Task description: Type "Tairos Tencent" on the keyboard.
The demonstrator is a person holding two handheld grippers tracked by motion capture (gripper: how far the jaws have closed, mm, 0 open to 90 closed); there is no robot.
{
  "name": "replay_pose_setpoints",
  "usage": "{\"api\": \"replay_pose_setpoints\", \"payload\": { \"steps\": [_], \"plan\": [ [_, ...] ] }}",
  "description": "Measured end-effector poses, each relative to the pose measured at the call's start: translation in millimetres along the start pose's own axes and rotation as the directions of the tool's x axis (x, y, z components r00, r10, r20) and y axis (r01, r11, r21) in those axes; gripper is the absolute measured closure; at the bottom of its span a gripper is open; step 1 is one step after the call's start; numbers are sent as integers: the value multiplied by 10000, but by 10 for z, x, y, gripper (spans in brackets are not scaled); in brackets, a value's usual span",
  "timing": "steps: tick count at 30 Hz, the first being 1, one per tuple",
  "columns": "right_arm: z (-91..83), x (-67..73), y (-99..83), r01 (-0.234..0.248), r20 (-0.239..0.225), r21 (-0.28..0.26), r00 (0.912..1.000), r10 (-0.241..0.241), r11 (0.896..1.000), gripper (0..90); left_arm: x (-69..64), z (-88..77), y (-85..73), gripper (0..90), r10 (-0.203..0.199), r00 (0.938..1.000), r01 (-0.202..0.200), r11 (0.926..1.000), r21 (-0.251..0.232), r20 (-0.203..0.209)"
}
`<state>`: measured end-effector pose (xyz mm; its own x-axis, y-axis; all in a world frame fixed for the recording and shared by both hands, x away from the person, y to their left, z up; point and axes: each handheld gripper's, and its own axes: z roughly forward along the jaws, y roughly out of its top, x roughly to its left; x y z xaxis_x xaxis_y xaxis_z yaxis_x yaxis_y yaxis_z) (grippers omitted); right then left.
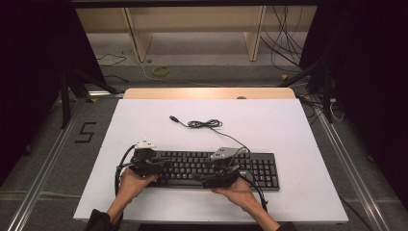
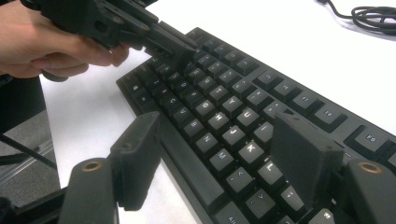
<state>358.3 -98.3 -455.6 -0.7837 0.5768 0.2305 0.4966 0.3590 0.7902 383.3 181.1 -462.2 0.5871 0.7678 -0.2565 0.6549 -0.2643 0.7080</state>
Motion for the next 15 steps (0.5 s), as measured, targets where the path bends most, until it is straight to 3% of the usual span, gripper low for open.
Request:
{"api": "replay_pose_setpoints", "payload": {
  "steps": [7, 15],
  "plan": [
    [24, -2, 10, -15, -65, 18, 10000, 16, 10000, 388, -10, -51, -20, 616, -164, 9998, 164, 9999, 5, 63],
    [82, -4, 24, 4, 16, 121, 10000, -4, 9999, 518, -16, -118, -49, 497, -345, 9994, 346, 9993, -126, 73]
  ]
}}
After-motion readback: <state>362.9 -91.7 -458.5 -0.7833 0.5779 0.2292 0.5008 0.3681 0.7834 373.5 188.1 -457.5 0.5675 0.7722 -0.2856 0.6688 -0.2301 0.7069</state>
